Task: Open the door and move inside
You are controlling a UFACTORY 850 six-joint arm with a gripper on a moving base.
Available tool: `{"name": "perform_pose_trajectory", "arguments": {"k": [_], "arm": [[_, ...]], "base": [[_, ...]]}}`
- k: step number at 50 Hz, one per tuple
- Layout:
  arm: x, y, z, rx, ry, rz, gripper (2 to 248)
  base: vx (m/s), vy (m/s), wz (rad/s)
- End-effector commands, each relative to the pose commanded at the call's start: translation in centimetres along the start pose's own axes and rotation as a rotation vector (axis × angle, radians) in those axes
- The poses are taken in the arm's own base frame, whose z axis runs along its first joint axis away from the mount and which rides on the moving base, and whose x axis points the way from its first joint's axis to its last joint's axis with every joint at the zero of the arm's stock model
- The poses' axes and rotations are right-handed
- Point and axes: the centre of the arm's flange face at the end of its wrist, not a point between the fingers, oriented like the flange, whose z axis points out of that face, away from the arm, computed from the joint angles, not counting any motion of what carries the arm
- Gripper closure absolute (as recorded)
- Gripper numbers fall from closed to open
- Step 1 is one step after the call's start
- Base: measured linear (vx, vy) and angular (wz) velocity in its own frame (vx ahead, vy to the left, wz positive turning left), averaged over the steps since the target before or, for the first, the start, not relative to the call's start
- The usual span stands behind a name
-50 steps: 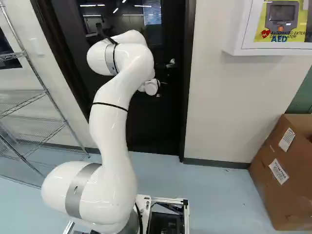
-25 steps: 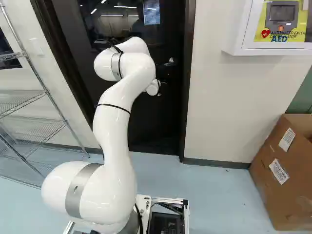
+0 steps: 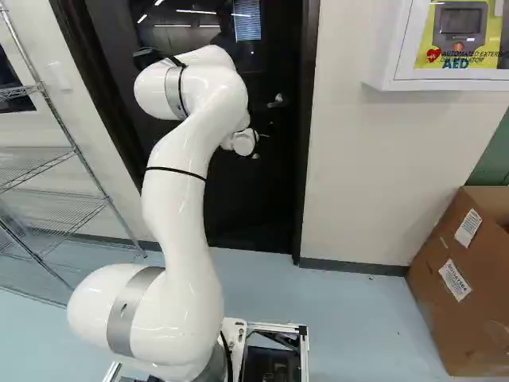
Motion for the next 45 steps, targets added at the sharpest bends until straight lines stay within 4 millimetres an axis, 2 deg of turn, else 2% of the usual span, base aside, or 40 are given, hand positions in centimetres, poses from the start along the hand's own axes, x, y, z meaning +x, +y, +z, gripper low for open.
{"name": "perform_pose_trajectory", "arguments": {"k": [45], "arm": [[1.2,-1.7,-9.3,0.025,-0.084,-0.002,3]], "base": [[0.0,0.0,0.0]]}}
